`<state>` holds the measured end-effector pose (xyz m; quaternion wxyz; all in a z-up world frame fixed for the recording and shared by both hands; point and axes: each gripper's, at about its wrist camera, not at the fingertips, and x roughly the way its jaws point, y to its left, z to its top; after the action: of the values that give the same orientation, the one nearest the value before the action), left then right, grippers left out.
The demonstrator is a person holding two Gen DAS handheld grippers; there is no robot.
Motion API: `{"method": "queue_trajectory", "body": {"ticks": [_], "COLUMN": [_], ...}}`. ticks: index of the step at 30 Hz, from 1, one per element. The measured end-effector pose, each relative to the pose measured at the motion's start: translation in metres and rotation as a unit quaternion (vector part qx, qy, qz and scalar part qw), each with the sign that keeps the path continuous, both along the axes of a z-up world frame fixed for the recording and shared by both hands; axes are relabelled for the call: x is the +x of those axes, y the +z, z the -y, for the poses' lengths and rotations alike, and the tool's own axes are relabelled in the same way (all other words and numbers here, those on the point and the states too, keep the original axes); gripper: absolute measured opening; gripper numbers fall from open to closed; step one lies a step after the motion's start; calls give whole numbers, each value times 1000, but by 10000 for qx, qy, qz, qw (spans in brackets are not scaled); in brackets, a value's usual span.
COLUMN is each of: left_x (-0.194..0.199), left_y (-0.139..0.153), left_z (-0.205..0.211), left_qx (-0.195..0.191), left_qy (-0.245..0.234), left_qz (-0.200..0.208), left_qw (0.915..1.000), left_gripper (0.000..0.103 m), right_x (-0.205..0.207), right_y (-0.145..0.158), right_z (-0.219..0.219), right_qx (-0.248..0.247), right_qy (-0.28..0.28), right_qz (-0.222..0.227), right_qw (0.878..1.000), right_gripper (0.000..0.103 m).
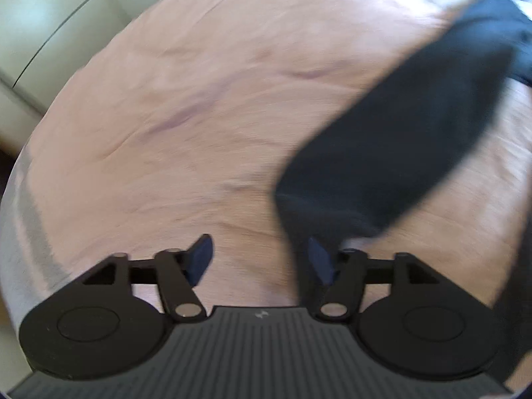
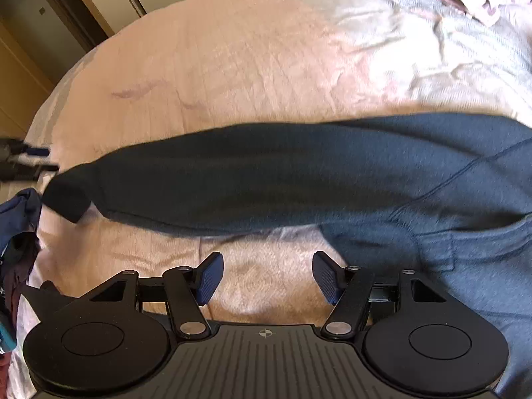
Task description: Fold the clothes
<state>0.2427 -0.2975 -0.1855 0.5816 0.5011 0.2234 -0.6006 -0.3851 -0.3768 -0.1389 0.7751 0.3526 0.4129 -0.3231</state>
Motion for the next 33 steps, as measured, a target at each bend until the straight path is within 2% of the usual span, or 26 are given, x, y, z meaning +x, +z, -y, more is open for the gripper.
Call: {"method": "queue_trajectory", "body": {"ticks": [4, 8, 9, 10, 11, 12, 13, 15, 16, 18, 21, 23, 25, 27, 30, 33], "left_x": [-29, -35, -29, -22, -15, -9, -8, -10, -13, -17, -17, -11, -10, -12, -19, -25], "left_y": [-21, -64, -72, -79, -79, -76, -66, -42, -39, -34, -68, -93, -104, -102, -79, -45], "left_z": [-19, -9, -4, 0, 3, 5, 0, -16, -27, -47, -65, -69, -76, -84, -105, -128], "left_qx": [157, 447, 586, 709, 766, 771, 553, 54, -94, -323, 244, 752, 1001, 1051, 984, 827], "left_qy": [-520, -538, -373, -212, -67, 45, 6, -232, -405, -741, -1087, -1028, -849, -652, -317, -389], "left_qz": [277, 1355, 1376, 1372, 1272, 1213, 1369, 2112, 2541, 3333, 3820, 3826, 3674, 3446, 2946, 1995], "left_qw": [9981, 9883, 9881, 9878, 9889, 9896, 9890, 9772, 9663, 9394, 9174, 9151, 9208, 9306, 9500, 9756], "left_gripper": [68, 66, 60, 25, 10, 8, 8, 8, 9, 9, 18, 20, 23, 32, 37, 39], "right_x": [15, 42, 49, 56, 63, 68, 73, 76, 75, 70, 65, 61, 57, 53, 45, 39], "right_y": [-7, -17, -21, -26, -32, -37, -42, -47, -47, -47, -51, -57, -59, -59, -56, -52], "right_z": [-4, -7, -8, -9, -10, -11, -11, -12, -12, -11, -13, -15, -17, -20, -26, -31], "right_qx": [-16, -109, -165, -236, -305, -348, -373, -448, -469, -476, -371, -196, -87, -64, 71, 167], "right_qy": [331, 926, 1111, 1295, 1488, 1670, 1840, 2002, 2005, 1925, 1804, 1710, 1637, 1607, 1557, 1524], "right_qz": [-25, -63, -117, -203, -306, -411, -513, -622, -628, -581, -618, -631, -630, -644, -643, -640], "right_qw": [9994, 9956, 9936, 9911, 9879, 9845, 9809, 9768, 9766, 9784, 9809, 9830, 9845, 9849, 9857, 9861], "right_gripper": [63, 63, 63, 63, 63, 63, 63, 63, 63, 63, 63, 63, 63, 63, 63, 63]}}
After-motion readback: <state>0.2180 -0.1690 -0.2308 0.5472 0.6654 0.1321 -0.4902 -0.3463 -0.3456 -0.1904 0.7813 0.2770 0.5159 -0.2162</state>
